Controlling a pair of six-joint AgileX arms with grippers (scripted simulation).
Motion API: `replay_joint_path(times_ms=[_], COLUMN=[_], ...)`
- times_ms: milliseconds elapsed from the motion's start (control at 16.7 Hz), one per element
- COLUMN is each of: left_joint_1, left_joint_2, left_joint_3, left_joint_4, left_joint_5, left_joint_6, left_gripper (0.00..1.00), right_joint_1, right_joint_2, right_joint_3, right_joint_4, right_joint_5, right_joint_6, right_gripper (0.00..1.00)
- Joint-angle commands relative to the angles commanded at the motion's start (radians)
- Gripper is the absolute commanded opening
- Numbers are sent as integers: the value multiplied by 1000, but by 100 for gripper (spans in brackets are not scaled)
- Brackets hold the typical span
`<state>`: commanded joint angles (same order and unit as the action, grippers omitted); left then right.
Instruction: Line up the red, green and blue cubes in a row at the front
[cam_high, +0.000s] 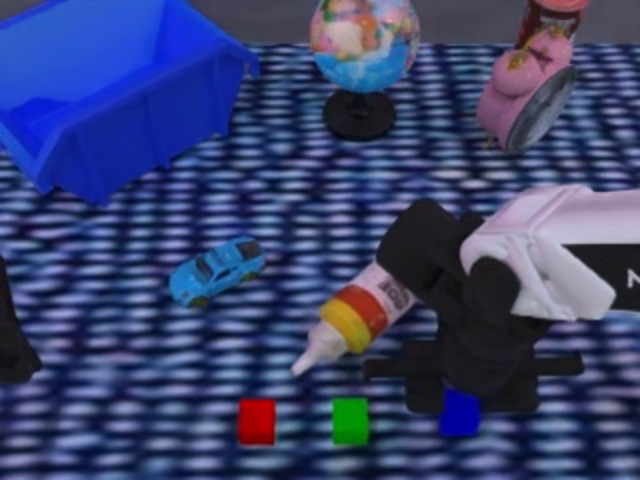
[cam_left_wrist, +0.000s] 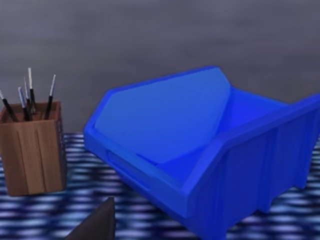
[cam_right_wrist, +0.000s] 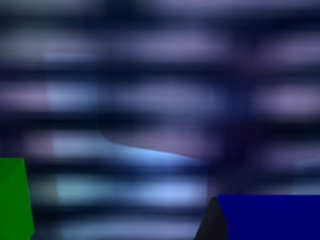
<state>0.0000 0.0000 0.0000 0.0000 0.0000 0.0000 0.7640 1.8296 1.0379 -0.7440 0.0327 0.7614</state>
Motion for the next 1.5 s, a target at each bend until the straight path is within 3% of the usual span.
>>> replay_joint_path(times_ms=[660,1260,1500], left_joint_1=[0,0,0], left_joint_2=[0,0,0], left_joint_3=[0,0,0], left_joint_4=[0,0,0], left_joint_5=[0,0,0], left_joint_6=[0,0,0], left_gripper=[100,100,100], right_joint_1=[0,-1,8], right_joint_2=[0,-2,-45], right_joint_3=[0,3,70], right_joint_4=[0,-4,-121], right_joint_5=[0,0,-1], right_joint_6=[0,1,3], right_gripper=[98,100,100])
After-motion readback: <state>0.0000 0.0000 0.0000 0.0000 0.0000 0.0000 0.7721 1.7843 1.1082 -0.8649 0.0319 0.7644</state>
